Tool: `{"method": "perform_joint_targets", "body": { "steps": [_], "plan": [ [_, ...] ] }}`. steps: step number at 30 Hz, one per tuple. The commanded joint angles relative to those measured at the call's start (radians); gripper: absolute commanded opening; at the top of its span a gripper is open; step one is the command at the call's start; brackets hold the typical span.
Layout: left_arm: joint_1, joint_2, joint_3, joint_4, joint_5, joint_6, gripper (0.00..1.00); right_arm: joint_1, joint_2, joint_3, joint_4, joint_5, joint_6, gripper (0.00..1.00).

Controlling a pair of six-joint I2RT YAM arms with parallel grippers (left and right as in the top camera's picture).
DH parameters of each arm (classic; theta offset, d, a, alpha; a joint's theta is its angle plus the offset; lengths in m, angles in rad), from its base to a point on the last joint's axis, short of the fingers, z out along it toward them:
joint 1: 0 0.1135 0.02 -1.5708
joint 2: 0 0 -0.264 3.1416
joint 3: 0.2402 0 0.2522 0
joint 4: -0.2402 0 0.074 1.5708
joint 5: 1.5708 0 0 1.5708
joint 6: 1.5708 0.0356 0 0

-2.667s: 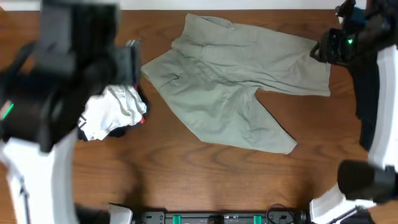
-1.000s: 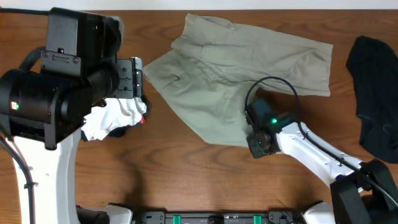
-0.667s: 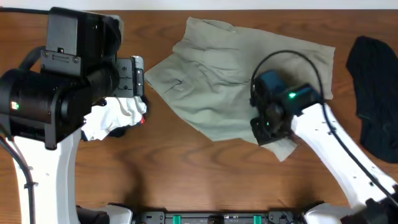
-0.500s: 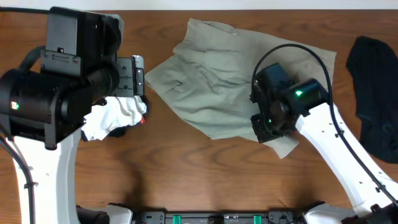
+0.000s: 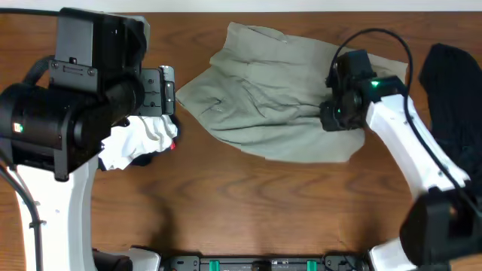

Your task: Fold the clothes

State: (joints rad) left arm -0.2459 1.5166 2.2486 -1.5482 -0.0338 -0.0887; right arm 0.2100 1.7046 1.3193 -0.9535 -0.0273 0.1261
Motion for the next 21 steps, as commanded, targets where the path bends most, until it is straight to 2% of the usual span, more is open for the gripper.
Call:
{"method": "perform_joint_targets", "body": {
  "steps": [1, 4, 10, 16, 19, 21],
  "plan": [
    [0.000, -0.005, -0.005, -0.002, -0.012, 0.002, 0.82, -0.031, 0.077, 0.006, 0.033, -0.004, -0.031, 0.33],
    [0.000, -0.005, -0.005, -0.002, -0.012, 0.002, 0.82, -0.064, 0.099, 0.006, -0.014, -0.090, -0.031, 0.30],
    [0.000, -0.005, -0.005, -0.001, -0.012, 0.003, 0.82, -0.096, 0.036, 0.006, -0.188, -0.180, -0.115, 0.34],
    [0.000, -0.005, -0.005, 0.010, -0.012, 0.003, 0.82, -0.093, -0.066, 0.006, -0.275, -0.187, -0.120, 0.44],
    [0.000, -0.005, -0.005, 0.010, -0.012, 0.003, 0.82, -0.072, -0.073, 0.005, -0.326, -0.188, -0.143, 0.54],
    [0.000, -0.005, -0.005, 0.010, -0.012, 0.003, 0.82, -0.042, -0.072, -0.018, -0.321, -0.191, -0.158, 0.57]
  ]
}}
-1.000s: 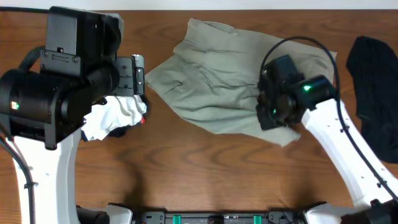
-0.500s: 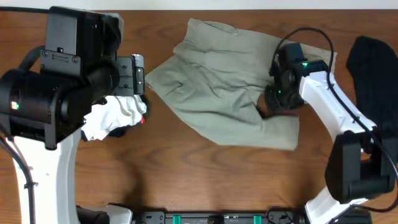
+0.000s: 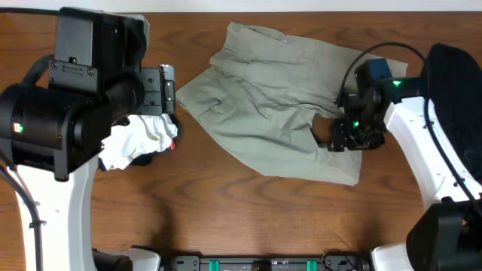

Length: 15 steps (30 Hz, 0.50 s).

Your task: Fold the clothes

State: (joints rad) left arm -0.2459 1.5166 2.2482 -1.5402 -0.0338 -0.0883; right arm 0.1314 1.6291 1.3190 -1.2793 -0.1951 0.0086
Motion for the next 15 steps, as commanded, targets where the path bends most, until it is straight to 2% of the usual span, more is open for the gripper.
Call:
{"method": "perform_joint_targets", "body": {
  "steps": [1, 4, 6, 9, 15],
  "plan": [
    [0.000, -0.005, -0.004, 0.002, -0.012, 0.002, 0.82, 0.057, 0.004, -0.035, 0.019, -0.023, -0.050, 0.58],
    [0.000, -0.005, -0.004, 0.006, -0.012, 0.002, 0.82, 0.137, 0.004, -0.122, 0.106, -0.018, -0.051, 0.75],
    [0.000, -0.005, -0.004, 0.006, -0.012, 0.002, 0.82, 0.198, 0.004, -0.187, 0.172, -0.006, -0.042, 0.82],
    [0.000, -0.005, -0.004, 0.006, -0.012, 0.002, 0.82, 0.275, 0.004, -0.273, 0.272, 0.092, 0.026, 0.83],
    [0.000, -0.005, -0.004, 0.006, -0.012, 0.002, 0.82, 0.367, 0.007, -0.429, 0.476, 0.348, 0.265, 0.83]
  ]
}}
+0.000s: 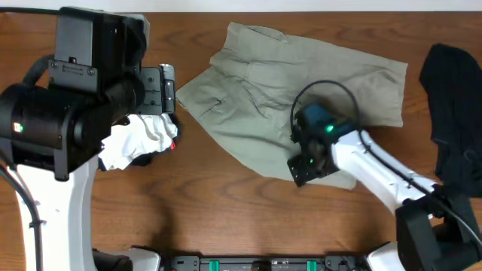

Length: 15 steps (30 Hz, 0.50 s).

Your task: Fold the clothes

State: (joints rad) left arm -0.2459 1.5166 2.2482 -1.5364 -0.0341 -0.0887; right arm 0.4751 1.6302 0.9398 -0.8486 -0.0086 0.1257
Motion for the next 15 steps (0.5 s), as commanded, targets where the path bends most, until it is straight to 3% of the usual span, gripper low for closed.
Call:
{"method": "perform_joint_targets", "body": {
  "steps": [1, 6, 11, 15],
  "plan": [
    [0.000, -0.005, -0.004, 0.002, -0.012, 0.003, 0.82, 0.028, 0.006, -0.074, 0.084, 0.167, 0.172, 0.79],
    [0.000, -0.005, -0.004, 0.002, -0.011, 0.003, 0.82, 0.029, 0.006, -0.112, 0.174, 0.097, 0.178, 0.21],
    [0.000, -0.005, -0.004, 0.002, -0.011, 0.003, 0.83, 0.027, -0.006, 0.034, -0.062, -0.268, -0.028, 0.04],
    [0.000, -0.005, -0.004, 0.005, -0.012, 0.003, 0.83, 0.027, -0.006, 0.226, -0.377, -0.410, -0.182, 0.01]
  ]
}}
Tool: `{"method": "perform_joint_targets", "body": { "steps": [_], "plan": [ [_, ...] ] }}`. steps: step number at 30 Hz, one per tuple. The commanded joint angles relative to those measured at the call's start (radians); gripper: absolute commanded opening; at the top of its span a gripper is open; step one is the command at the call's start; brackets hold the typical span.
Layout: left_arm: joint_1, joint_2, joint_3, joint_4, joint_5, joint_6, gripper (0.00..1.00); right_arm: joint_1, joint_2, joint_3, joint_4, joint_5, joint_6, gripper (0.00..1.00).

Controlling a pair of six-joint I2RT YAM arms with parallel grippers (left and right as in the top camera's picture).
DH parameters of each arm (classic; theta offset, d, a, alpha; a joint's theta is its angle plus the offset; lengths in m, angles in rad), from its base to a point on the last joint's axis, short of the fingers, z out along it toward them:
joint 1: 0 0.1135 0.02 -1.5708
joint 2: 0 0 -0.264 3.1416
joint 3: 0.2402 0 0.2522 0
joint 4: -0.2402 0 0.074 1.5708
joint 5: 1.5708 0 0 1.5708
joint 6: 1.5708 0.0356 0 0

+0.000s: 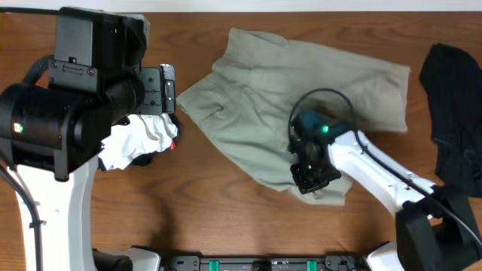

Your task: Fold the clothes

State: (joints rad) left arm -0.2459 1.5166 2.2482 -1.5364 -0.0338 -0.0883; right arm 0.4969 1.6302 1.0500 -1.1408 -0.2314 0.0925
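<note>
A khaki garment (271,98) lies spread and wrinkled across the upper middle of the table. Its front edge reaches down to a corner near the table's front right. My right gripper (312,178) points down onto that front part, its fingers buried in the fabric and apparently shut on it. My left gripper (167,90) hangs just off the garment's left corner, fingers apart with nothing between them. A crumpled white cloth (143,139) lies beneath the left arm.
A black garment (452,105) is heaped at the right edge of the table. The bulky left arm (75,105) covers the table's left side. Bare wood (226,211) runs along the front.
My right gripper has shifted slightly toward the table's front. The garment's front edge has come with it and now reaches lower, and the cloth looks more stretched out. The left arm is unchanged.
My right gripper was first on the garment's right part. Then it stood lower at the right edge, with the fabric bunched beside it. Then it was at the front middle of the cloth, and now nearer the front with the fabric drawn along. The left arm stayed still.
</note>
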Motion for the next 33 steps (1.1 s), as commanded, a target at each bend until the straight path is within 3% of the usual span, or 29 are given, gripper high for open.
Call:
{"method": "perform_joint_targets", "body": {
  "steps": [1, 4, 8, 11, 13, 15, 17, 19, 24, 28, 31, 33],
  "plan": [
    [0.000, -0.005, -0.004, 0.006, -0.012, 0.002, 0.84, 0.005, -0.006, 0.148, -0.129, -0.174, -0.167, 0.02],
    [0.000, -0.005, -0.004, 0.010, -0.012, 0.002, 0.84, 0.005, -0.006, 0.197, -0.155, -0.065, -0.175, 0.10],
    [0.000, -0.005, -0.004, 0.012, -0.012, 0.002, 0.84, -0.002, -0.003, 0.167, -0.039, 0.118, -0.094, 0.42],
    [0.000, -0.005, -0.004, 0.009, -0.012, 0.002, 0.84, -0.022, -0.001, 0.129, 0.041, 0.325, 0.059, 0.68],
    [0.000, -0.005, -0.004, 0.008, -0.012, 0.002, 0.84, -0.047, 0.000, 0.113, 0.055, 0.378, 0.129, 0.69],
    [0.000, -0.005, -0.004, 0.008, -0.012, 0.002, 0.84, -0.070, -0.001, 0.113, 0.017, 0.301, 0.126, 0.61],
    [0.000, -0.005, -0.004, 0.008, -0.012, 0.002, 0.84, -0.084, -0.002, 0.113, -0.037, 0.190, 0.068, 0.53],
    [0.000, -0.005, -0.004, 0.010, -0.012, 0.002, 0.84, -0.085, -0.002, 0.113, -0.096, 0.061, -0.004, 0.51],
    [0.000, -0.005, -0.004, 0.023, -0.012, 0.002, 0.84, -0.063, -0.003, 0.106, -0.129, 0.024, 0.034, 0.61],
    [0.000, -0.005, -0.004, 0.027, -0.012, 0.002, 0.85, -0.062, -0.003, 0.032, 0.011, 0.111, 0.093, 0.75],
    [0.000, -0.005, -0.004, 0.027, -0.012, 0.002, 0.84, -0.063, -0.003, -0.064, 0.170, 0.094, 0.013, 0.75],
    [0.000, -0.005, -0.004, 0.027, -0.012, 0.002, 0.85, -0.064, -0.003, -0.117, 0.243, 0.072, -0.053, 0.70]
  ]
}}
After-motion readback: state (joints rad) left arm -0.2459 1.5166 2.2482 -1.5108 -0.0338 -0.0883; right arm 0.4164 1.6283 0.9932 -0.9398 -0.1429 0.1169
